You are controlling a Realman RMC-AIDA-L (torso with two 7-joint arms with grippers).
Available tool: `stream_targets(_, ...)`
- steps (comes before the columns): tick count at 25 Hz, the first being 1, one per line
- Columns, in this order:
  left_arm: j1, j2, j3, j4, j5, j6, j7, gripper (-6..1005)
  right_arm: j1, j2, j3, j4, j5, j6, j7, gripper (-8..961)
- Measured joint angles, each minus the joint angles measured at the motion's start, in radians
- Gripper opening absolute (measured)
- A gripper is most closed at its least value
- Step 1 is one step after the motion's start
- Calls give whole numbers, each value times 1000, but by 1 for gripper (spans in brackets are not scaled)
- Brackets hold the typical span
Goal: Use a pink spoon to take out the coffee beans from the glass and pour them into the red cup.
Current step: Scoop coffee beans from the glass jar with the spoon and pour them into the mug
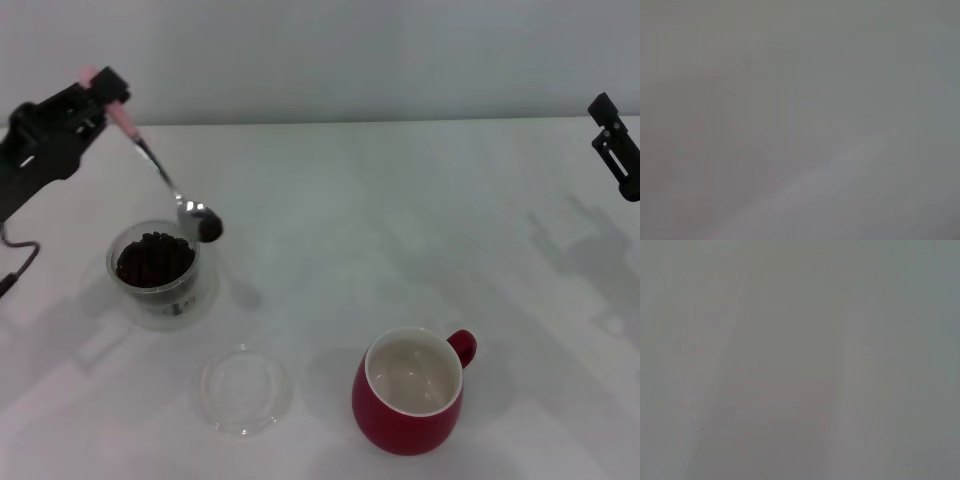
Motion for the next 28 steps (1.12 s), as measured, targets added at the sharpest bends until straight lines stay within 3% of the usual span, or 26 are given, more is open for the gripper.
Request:
stream_targets(11,-105,-26,7,1,90,26,-91,135,2,0,0,-1,0,-1,-2,666)
stream_targets(16,-148,-51,15,7,155,55,-96,134,1,0,0,-1,0,-3,0,666)
stream_targets(28,-212,-66,102,-31,181,124,-69,135,1,0,0,-1,0,-4,3,666)
